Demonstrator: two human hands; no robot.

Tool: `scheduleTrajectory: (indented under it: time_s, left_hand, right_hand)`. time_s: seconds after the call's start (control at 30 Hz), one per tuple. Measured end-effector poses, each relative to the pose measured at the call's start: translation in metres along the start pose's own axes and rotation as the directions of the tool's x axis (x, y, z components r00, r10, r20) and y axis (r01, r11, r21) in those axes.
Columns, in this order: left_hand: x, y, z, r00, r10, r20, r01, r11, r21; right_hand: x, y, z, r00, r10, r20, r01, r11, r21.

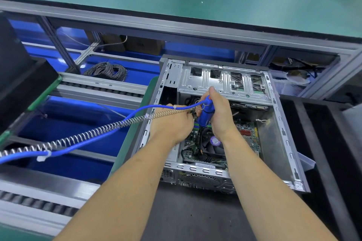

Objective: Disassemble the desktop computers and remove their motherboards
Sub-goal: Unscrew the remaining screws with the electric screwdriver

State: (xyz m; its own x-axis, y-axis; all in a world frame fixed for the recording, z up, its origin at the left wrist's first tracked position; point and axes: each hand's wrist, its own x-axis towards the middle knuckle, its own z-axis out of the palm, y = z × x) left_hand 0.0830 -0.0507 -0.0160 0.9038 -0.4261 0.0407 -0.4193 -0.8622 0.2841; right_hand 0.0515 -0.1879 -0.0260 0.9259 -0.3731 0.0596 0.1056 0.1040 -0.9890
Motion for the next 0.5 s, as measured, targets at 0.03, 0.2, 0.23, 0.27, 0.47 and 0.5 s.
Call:
scheduleTrajectory:
  time_s: [0.03,0.2,0.23,0.27,0.47,0.5]
  left_hand:
    - [0.0,0.0,0.0,1.0,-0.003,0.007,0.003,1.0,0.0]
    - [0.002,0.0,0.0,1.0,0.006,-0.007,-0.007,0.999,-0.036]
    - [0.003,0.001,-0.001,1.0,0.024,0.008,-0.024,0.999,-0.026]
    - [0.004,0.001,-0.002,0.999,0.04,0.026,-0.04,0.999,-0.007]
    - [0.001,-0.002,0.003,0.998,0.055,-0.012,-0.054,0.997,0.049]
    - [0.001,-0.003,0.003,0.998,0.06,0.008,-0.06,0.997,0.046]
  right_hand:
    - [-0.001,-0.001,0.0,1.0,-0.001,-0.003,0.001,1.0,-0.007]
    - [-0.004,-0.002,0.003,0.998,-0.057,0.025,0.059,0.996,-0.064]
    - [-0.005,-0.001,0.004,0.997,-0.065,0.038,0.067,0.995,-0.069]
    - [-0.005,-0.002,0.006,0.997,-0.065,0.044,0.068,0.995,-0.072]
    - [-0.003,-0.007,-0.006,0.999,0.001,-0.052,0.003,0.997,0.074]
    - [-0.002,-0.008,-0.008,0.998,0.011,-0.068,-0.004,0.994,0.107]
